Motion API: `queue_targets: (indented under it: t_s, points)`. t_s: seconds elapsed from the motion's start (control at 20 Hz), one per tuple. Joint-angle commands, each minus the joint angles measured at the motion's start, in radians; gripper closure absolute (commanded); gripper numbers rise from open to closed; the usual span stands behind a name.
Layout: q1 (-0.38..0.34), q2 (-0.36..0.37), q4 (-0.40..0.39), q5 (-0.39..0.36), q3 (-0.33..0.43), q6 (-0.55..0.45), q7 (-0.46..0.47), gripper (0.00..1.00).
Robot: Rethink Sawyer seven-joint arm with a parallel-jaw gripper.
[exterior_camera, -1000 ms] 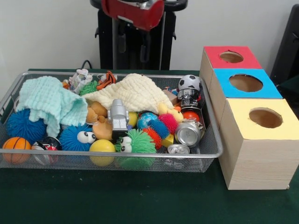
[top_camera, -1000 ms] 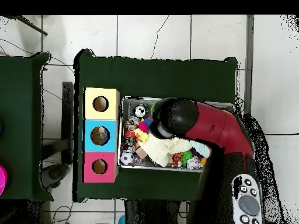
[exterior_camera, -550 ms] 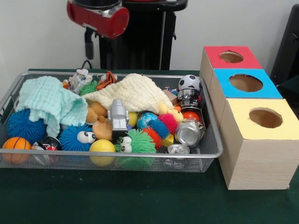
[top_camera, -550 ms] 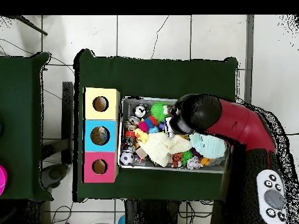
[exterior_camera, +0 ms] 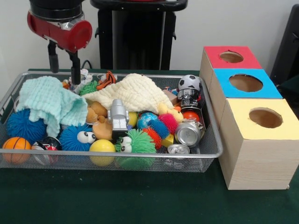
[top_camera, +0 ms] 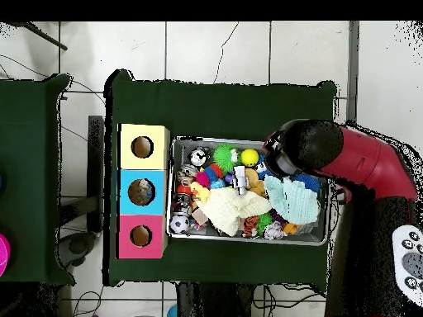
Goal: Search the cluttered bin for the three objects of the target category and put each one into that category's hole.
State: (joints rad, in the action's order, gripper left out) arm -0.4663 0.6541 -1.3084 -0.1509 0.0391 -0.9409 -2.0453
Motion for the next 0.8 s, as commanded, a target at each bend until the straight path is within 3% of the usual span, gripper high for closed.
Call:
queue_targets:
  t_s: [0.05,0.55,0.8]
  points:
    - [-0.036,-0.025,0.020,-0.056,0.144,-0.131,0.291,0.00]
    - [-0.113,-0.021,-0.222,-0.112,0.224,0.132,0.317,0.00]
    - [-0.139,-0.046,-0.285,-0.172,0.246,0.231,0.297,0.00]
